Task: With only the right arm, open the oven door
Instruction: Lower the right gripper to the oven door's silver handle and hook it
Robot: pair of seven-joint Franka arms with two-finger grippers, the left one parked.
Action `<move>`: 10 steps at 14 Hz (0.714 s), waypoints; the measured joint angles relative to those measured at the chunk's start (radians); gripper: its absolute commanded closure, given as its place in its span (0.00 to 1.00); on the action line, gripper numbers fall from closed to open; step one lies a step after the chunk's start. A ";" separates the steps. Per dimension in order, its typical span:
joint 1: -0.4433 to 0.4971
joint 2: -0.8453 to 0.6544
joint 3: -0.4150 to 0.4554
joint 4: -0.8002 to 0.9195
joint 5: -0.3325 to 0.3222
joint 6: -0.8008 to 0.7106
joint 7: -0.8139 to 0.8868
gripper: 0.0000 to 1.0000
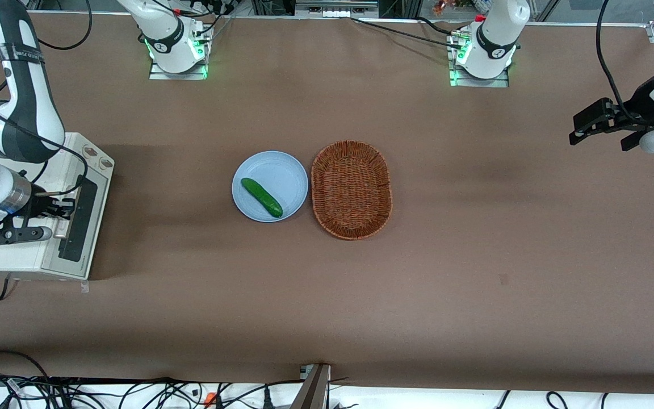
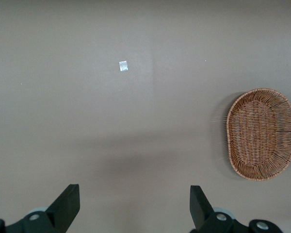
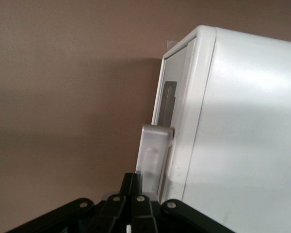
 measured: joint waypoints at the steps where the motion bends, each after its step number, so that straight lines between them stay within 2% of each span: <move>1: 0.000 0.003 -0.002 0.000 0.000 0.001 0.000 1.00; 10: 0.002 0.006 -0.006 -0.015 0.002 0.026 0.051 1.00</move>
